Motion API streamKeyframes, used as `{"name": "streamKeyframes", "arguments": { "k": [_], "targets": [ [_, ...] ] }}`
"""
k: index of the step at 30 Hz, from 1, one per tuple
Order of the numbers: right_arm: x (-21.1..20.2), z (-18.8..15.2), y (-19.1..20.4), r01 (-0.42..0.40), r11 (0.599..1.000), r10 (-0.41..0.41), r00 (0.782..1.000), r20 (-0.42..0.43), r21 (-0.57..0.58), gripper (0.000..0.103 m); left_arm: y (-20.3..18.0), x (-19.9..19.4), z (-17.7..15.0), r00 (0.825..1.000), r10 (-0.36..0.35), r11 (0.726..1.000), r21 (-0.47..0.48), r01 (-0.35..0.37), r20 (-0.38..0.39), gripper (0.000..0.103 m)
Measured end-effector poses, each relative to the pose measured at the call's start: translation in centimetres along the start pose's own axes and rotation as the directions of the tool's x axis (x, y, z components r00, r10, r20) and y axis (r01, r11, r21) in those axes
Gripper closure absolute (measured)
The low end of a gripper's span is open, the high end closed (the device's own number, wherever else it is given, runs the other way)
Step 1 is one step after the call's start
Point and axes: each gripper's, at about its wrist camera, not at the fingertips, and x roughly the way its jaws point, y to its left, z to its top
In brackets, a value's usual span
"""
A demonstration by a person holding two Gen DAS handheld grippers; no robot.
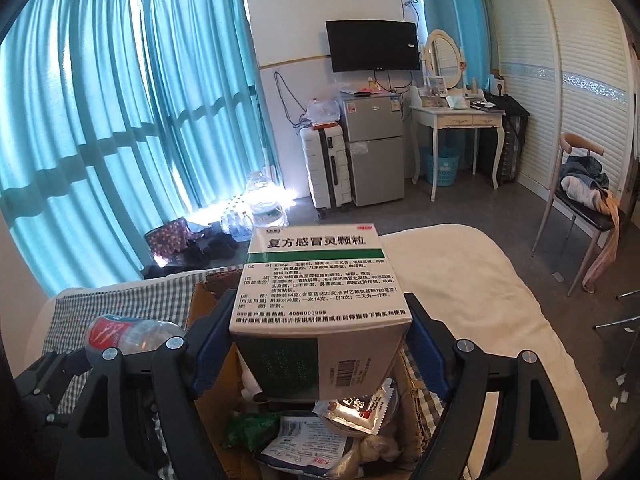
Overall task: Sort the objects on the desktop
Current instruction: 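Carry floss jar and medicine box over the box and open both tools, then move both tools back over the now empty bedspread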
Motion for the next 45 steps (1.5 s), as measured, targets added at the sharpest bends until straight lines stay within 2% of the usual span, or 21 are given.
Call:
{"name": "streamKeyframes", "arguments": {
  "k": [2,4,12,17,24,28,32,37,41,45],
  "targets": [
    [0.2,0.1,0.2,-0.015,1.0,0.015,1.0,-0.011,0.015,0.012,-0.3,-0.5,0.2,0.999,0.032,0.999,0.032,-0.033,0.025,0.0],
    [0.0,0.2,0.2,-0.031,0.999,0.031,1.0,-0.002,0.029,0.012,-0.7,-1.2,0.2,0.997,0.048,0.997,0.054,-0.051,0.053,0.0],
    [-1.5,0.1,1.7,-0.055,0.998,0.055,0.998,0.033,-0.015,0.012,0.9,-2.9,-1.0,0.997,0.064,0.997,0.028,-0.065,0.039,0.0],
    [-2.2,-0.1,3.8,-0.076,0.996,0.079,0.996,0.044,-0.054,0.012,3.3,-4.4,-2.0,0.992,0.12,0.993,-0.004,-0.12,0.032,0.0],
    [-2.9,-1.1,8.5,-0.145,0.981,0.152,0.987,0.046,-0.132,0.012,8.9,-5.6,-4.3,0.976,0.216,0.971,-0.105,-0.215,-0.007,0.0],
    [-2.9,-2.5,12.1,-0.161,0.969,0.17,0.985,0.035,-0.185,0.012,12.7,-6.3,-5.9,0.961,0.274,0.946,-0.173,-0.274,-0.029,0.0],
    [-2.3,-4.1,15.9,-0.165,0.95,0.176,0.984,0.017,-0.267,0.012,16.2,-6.5,-7.0,0.938,0.343,0.915,-0.206,-0.347,-0.058,0.0],
    [-0.1,-5.8,20.2,-0.252,0.92,0.249,0.967,-0.05,-0.301,0.012,21.5,-6.3,-9.2,0.924,0.367,0.878,-0.29,-0.382,-0.106,0.0],
    [2.6,-6.6,24.1,-0.292,0.892,0.282,0.956,-0.079,-0.346,0.012,25.0,-4.9,-11.0,0.904,0.397,0.854,-0.298,-0.427,-0.16,0.0],
    [8.6,-7.8,28.5,-0.334,0.868,0.28,0.94,-0.193,-0.366,0.012,28.2,-3.1,-12.5,0.883,0.422,0.832,-0.298,-0.468,-0.207,0.0]
  ]
}}
